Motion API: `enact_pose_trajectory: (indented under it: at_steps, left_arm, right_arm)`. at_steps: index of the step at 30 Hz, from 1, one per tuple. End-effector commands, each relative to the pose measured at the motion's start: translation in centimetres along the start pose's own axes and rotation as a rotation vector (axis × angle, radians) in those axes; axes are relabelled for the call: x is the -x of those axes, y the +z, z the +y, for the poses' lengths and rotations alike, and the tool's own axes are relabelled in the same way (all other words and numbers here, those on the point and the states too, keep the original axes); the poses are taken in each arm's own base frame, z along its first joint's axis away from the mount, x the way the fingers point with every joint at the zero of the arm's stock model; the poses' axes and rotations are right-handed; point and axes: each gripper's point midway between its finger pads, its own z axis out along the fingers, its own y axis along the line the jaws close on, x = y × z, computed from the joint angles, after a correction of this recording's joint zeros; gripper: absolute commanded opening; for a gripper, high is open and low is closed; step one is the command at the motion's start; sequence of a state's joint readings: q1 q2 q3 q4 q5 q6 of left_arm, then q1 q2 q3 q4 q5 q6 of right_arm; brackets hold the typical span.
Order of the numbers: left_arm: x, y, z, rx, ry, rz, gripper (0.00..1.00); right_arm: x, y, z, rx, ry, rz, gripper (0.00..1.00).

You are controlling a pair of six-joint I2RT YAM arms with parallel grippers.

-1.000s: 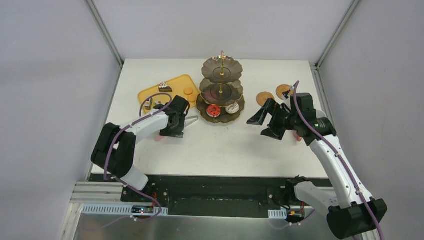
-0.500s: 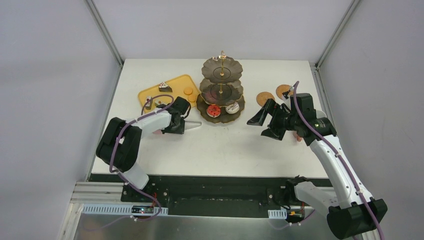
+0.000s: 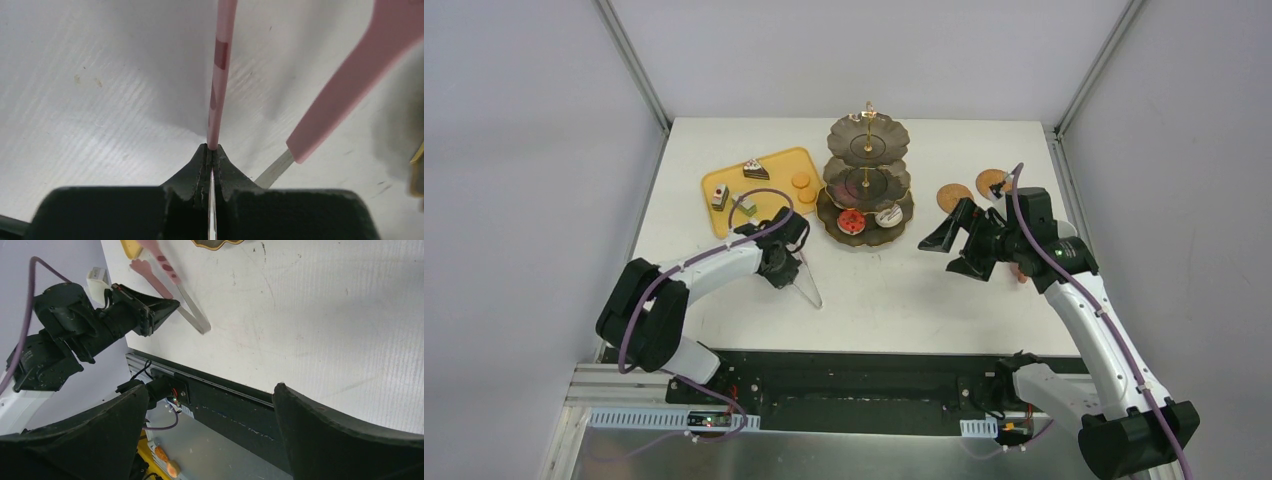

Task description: Serve the afternoon tea

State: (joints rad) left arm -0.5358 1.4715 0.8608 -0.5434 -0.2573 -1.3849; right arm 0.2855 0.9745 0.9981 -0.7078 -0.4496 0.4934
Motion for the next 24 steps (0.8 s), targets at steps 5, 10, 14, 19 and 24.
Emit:
enact_pose_trajectory:
  at_steps: [5, 10, 14, 19, 24]
  left_arm:
    - [-2.3, -0.3, -1.4, -0.201, 0.639, 0.003, 0.19]
    - [-0.8, -1.2, -1.7, -0.212, 0.781, -0.098, 0.41]
    - [0.0, -2.3, -0.8, -0.224, 0.782, -0.167, 0.67]
    - [0.4, -4.6, 0.1, -0.276, 0.747, -0.318, 0.92]
    - [0.2, -5.7, 0.0, -0.303, 0.650, -0.508, 0.99]
  right_arm:
    - [0.1, -0.1, 0.3, 0.025, -0.012, -0.007, 0.99]
    - [-0.3, 0.0, 0.2, 0.026, -0.001, 0.011, 0.99]
    - [-0.3, 0.1, 0.1, 0.020, 0.000, 0.012, 0.99]
    - [-0.4, 0.2, -0.2, 0.011, 0.005, 0.018, 0.99]
    - [-0.7, 0.6, -0.7, 0.001, 0.010, 0.029, 0.99]
